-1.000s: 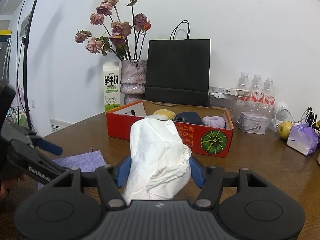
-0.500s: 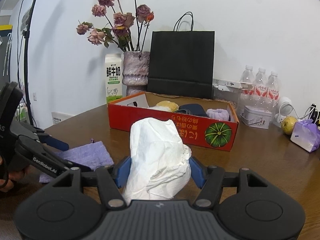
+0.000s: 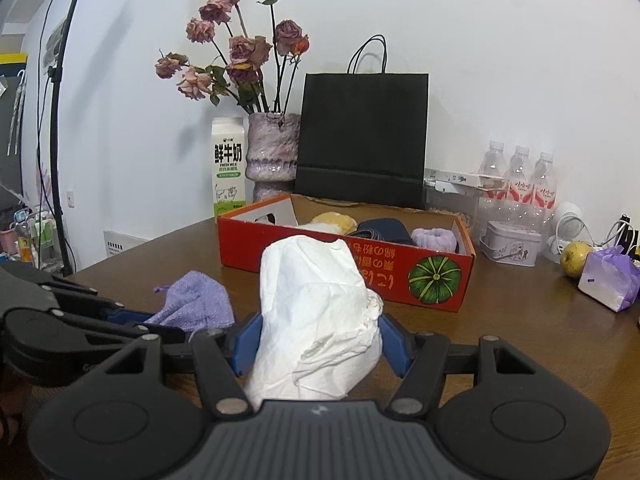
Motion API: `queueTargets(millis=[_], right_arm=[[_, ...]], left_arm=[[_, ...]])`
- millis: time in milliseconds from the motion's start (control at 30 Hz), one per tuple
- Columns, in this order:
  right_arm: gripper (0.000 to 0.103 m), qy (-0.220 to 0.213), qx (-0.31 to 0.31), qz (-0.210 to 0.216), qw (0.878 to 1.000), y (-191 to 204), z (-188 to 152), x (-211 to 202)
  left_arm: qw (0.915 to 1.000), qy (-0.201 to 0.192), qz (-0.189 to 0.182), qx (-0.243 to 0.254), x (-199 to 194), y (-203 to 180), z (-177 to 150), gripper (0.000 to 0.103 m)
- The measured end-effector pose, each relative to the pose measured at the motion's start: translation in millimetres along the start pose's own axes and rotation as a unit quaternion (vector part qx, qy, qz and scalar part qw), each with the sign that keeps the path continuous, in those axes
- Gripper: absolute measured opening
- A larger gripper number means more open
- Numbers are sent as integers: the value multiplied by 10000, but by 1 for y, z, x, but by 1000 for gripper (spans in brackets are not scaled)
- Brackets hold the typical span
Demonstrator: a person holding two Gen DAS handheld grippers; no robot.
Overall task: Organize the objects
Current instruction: 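Carry the purple pouch and white cloth toward the red box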
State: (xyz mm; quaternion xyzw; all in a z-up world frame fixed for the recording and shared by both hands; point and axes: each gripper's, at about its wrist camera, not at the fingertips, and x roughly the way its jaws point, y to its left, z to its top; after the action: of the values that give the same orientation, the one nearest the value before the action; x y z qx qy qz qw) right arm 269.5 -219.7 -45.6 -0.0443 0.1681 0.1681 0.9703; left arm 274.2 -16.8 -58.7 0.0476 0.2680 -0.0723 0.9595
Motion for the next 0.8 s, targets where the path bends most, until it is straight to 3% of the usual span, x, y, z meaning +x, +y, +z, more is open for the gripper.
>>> queueTargets(millis=[333, 800], right_arm=[[62, -60, 232, -44, 9997, -10, 9, 0], [62, -201, 265, -402, 9986, -34, 55, 28]], left_arm=[[9982, -265, 291, -444, -8, -9, 23, 15], [9926, -711, 478, -859, 12, -11, 90, 15]])
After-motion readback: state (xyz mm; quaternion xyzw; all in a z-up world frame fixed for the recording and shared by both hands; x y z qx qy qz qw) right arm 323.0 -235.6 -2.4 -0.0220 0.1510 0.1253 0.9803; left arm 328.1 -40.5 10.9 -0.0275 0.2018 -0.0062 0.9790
